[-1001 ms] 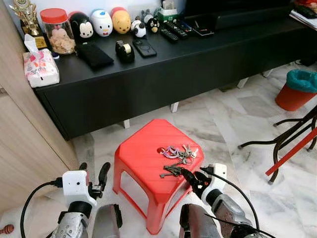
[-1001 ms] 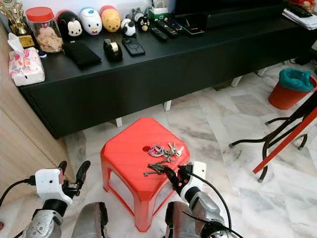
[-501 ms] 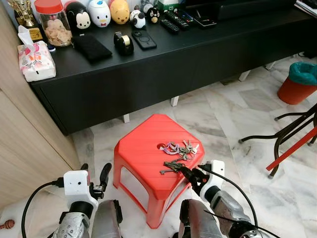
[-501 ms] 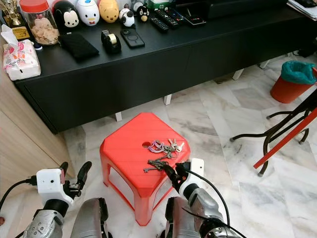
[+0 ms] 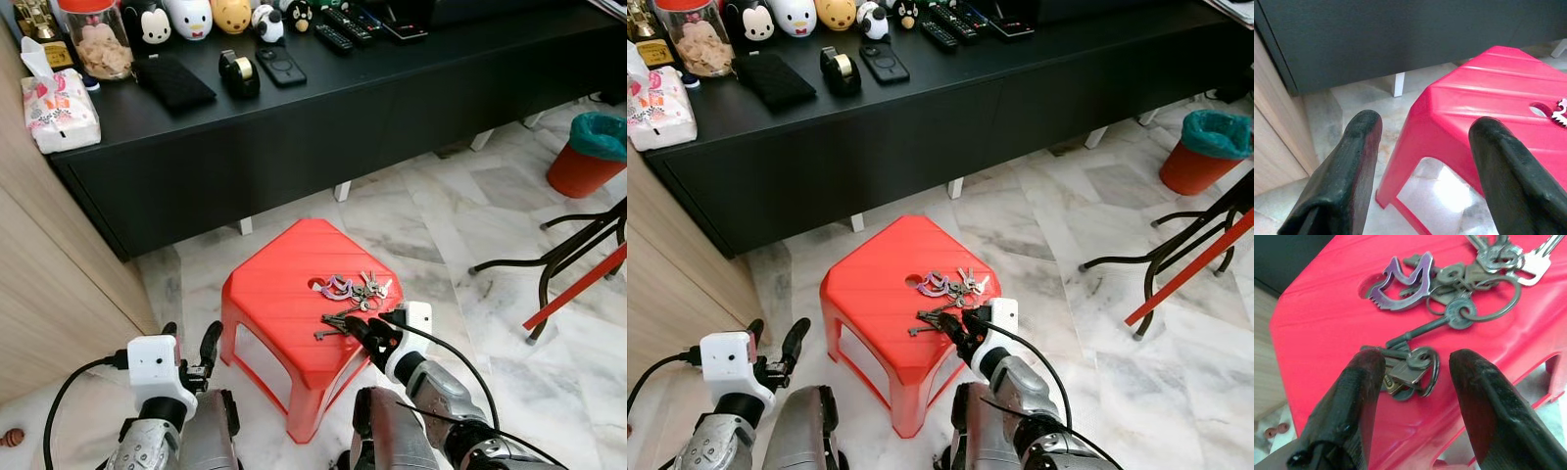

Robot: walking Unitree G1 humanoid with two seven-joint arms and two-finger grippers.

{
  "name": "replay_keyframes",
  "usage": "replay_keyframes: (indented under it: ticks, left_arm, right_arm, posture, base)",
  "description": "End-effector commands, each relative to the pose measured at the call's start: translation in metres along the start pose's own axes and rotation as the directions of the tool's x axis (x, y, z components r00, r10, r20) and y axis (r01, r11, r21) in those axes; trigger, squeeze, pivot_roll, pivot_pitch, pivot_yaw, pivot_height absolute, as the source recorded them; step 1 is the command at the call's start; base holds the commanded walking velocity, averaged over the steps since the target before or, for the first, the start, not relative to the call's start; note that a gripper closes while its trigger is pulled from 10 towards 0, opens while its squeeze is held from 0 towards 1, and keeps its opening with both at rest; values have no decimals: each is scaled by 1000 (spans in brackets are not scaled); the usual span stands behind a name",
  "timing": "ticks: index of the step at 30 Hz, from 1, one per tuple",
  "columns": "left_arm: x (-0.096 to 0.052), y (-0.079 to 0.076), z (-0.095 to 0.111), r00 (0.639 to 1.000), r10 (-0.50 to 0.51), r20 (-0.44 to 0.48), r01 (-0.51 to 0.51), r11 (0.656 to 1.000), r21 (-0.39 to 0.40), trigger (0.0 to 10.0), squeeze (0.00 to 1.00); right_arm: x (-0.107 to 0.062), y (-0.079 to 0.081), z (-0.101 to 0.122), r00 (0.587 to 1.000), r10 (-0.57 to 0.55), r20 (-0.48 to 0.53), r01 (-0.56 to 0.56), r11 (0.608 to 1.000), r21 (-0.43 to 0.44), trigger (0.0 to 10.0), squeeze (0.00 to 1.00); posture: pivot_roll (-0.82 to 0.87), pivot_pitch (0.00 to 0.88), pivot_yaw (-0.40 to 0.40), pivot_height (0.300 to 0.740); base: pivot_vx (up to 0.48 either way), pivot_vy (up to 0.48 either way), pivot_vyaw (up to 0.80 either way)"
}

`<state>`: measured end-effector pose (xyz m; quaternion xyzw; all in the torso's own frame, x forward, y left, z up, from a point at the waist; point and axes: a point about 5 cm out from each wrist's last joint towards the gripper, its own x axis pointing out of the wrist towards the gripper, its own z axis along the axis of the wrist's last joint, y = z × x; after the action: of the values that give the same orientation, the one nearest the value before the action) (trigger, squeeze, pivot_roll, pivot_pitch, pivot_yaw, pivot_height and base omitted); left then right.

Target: Hang keys on a hook

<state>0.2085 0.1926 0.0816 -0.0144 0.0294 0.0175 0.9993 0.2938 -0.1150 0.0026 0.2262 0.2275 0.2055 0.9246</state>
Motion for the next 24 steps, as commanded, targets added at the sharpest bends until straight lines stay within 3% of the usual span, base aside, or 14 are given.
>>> replay_keyframes:
  ticks: [1,11,12,24]
  left_arm:
    - [-3,-1,-1,1000,2,-12,-2,1000,12,10000,0]
    - [-5,-1,-3,1000,4,-22,-4,1000,9,10000,0]
    - [-5,-1,-4,1000,6,-24,-6,1000,9,10000,0]
    - [-6,2,-4,999,17,-28,-16,1000,16,10000,0]
  right_arm:
    - [-2,-1,-7,999,1,-40,-1,1000,0,10000,0]
    - [-4,-3,-12,998,-6,-64,6,1000,-2,10000,0]
    - [-4,-3,-12,998,-5,-63,5,1000,5,0,0]
    - [-7,-6,-13,998,-14,-66,15,1000,10,0,0]
  posture:
    - [66,207,-146,596]
    - [56,213,-149,596]
    - [52,215,-148,596]
    - [52,222,-151,596]
  base:
    - [0,0,0]
    - [0,0,0]
    - [0,0,0]
    - [0,0,0]
